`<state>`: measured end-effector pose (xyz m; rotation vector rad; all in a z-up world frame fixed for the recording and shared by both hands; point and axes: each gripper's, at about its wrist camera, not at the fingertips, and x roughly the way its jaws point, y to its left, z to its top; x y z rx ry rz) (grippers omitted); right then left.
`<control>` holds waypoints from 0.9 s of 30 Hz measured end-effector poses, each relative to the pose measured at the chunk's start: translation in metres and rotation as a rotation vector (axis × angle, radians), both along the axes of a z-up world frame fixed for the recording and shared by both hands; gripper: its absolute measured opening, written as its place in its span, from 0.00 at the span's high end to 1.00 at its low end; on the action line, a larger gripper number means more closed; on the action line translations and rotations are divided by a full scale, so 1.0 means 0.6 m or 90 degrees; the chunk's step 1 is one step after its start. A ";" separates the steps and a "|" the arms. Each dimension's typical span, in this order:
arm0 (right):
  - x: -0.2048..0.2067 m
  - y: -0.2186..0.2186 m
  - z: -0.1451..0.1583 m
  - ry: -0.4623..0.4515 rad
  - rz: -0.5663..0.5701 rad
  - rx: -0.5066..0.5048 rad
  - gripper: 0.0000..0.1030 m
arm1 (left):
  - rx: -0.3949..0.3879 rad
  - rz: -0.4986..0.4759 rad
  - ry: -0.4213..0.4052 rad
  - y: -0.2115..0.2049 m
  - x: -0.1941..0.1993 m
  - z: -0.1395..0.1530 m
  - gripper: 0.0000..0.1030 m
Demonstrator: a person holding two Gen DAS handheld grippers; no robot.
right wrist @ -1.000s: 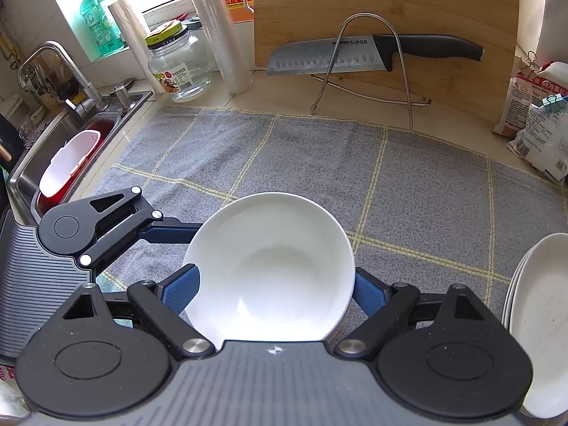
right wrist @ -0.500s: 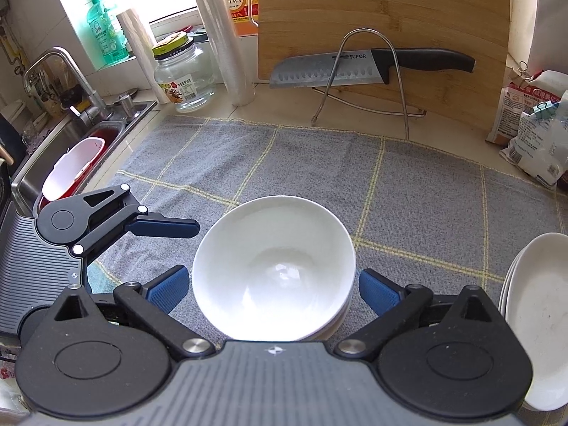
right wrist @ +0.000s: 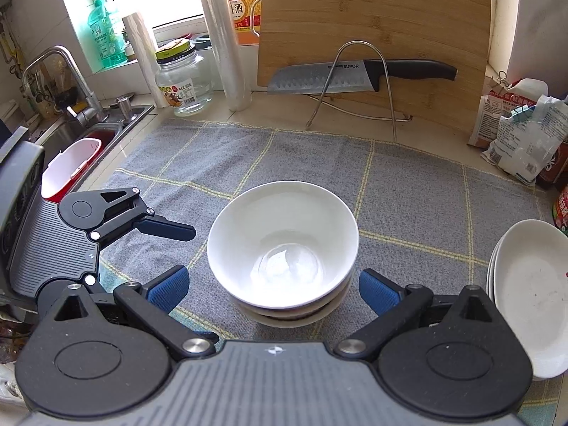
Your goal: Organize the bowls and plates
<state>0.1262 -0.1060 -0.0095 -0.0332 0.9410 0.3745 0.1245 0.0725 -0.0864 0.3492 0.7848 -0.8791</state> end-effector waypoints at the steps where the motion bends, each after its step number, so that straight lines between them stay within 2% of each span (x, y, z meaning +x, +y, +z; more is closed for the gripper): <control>1: -0.005 -0.002 -0.002 0.000 0.001 -0.001 0.00 | 0.001 0.000 0.005 -0.001 0.002 -0.005 0.05; 5: -0.024 -0.017 -0.028 0.022 0.008 -0.011 0.00 | 0.016 0.012 0.027 -0.012 0.014 -0.027 0.05; 10: -0.023 -0.043 -0.087 0.056 0.023 -0.045 0.00 | 0.030 0.037 0.041 -0.034 0.017 -0.049 0.05; 14: -0.009 -0.059 -0.125 0.057 0.038 -0.063 0.00 | 0.047 0.060 0.065 -0.045 0.022 -0.064 0.04; 15: -0.006 -0.059 -0.133 0.052 0.047 -0.078 0.00 | 0.048 0.060 0.063 -0.047 0.021 -0.066 0.01; 19: -0.001 -0.060 -0.161 0.048 0.099 -0.117 0.00 | 0.092 0.062 0.036 -0.069 0.010 -0.070 0.00; 20: -0.005 -0.060 -0.161 0.029 0.117 -0.121 0.00 | 0.088 0.065 0.038 -0.069 0.010 -0.070 0.00; 27: -0.009 -0.076 -0.160 0.010 0.190 -0.109 0.00 | 0.076 0.070 0.028 -0.062 0.003 -0.071 0.00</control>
